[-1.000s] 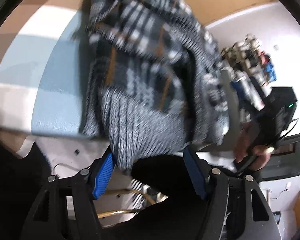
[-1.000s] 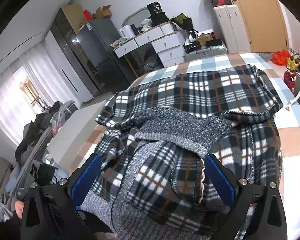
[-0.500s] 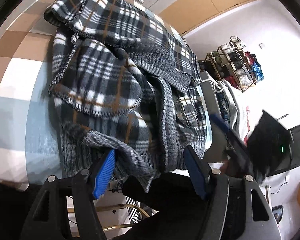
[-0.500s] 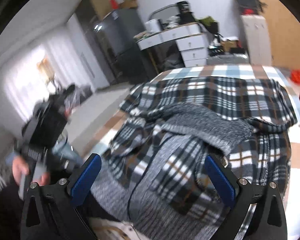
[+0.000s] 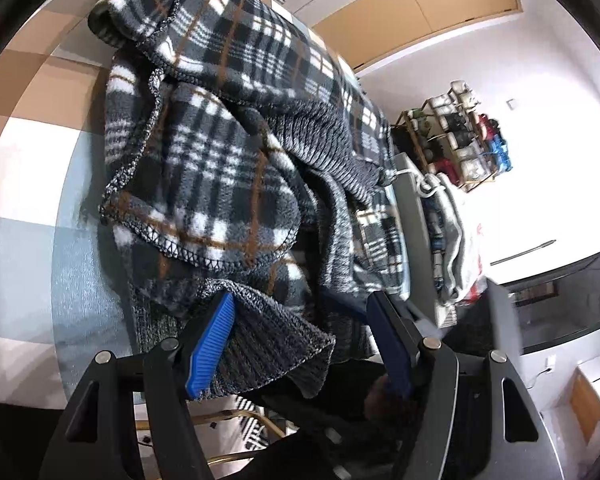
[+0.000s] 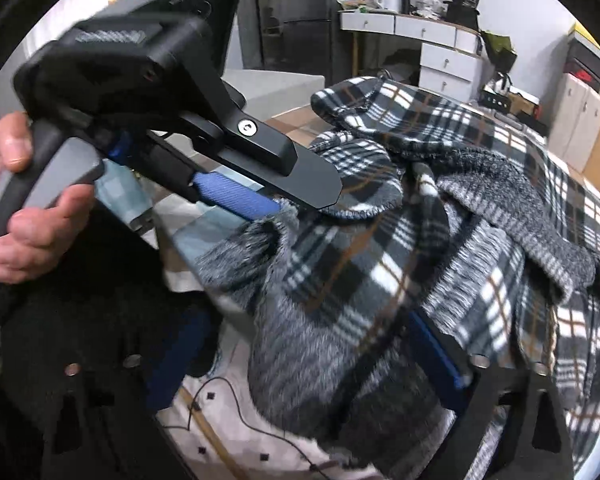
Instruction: Fold large clothes
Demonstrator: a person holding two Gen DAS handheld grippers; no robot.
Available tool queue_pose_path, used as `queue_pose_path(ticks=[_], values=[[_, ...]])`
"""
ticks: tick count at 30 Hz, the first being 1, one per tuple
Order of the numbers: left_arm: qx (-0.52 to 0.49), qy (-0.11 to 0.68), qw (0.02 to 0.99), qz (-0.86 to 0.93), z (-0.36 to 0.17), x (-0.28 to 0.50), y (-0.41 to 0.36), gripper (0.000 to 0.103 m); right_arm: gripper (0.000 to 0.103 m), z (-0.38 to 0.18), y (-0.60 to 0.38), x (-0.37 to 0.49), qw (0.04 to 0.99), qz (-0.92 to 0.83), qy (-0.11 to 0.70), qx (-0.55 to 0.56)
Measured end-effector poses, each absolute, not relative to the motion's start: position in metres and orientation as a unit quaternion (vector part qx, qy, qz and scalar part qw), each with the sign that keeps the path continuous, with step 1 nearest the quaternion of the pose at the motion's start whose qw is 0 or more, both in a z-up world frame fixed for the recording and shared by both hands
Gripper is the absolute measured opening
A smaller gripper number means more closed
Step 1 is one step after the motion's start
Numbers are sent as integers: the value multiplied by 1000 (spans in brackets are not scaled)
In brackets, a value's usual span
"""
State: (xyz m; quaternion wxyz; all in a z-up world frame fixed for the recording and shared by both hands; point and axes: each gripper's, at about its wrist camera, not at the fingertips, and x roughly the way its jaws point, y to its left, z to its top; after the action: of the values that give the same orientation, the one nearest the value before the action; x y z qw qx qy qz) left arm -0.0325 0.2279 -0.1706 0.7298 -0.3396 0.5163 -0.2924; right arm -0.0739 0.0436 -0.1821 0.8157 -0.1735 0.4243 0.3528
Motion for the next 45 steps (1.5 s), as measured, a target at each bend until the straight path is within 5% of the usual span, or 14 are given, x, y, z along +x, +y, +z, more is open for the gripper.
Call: queue_pose_path(ticks=[5,6,19,25,36,38,40,45], values=[[-341,514,728,-300,-166,-36,238,63,23,-191,43,-53,819,330,444,-153],[-340,512,730,-298,-164,-38,241,63,2,-187,43,-50,821,333,441,-142],[-253,519,782,-234,-165,-84,247,64,2,-125,24,-19,875,312,370,-7],[-167,530,802,-217,-173,-90,207,64,2,-121,19,-25,874,316,369,1],[-176,512,830,-136,-181,-78,228,63,2,-115,9,-41,878,323,354,-19],[-196,485,845,-112,-178,-85,242,47,2,-114,10,-47,880,324,345,-38],[-212,474,847,-114,-177,-90,249,4,2,-114,11,-52,881,327,339,-52],[-206,423,881,-51,-168,-113,249,1,2,-116,19,-65,876,340,329,-94]])
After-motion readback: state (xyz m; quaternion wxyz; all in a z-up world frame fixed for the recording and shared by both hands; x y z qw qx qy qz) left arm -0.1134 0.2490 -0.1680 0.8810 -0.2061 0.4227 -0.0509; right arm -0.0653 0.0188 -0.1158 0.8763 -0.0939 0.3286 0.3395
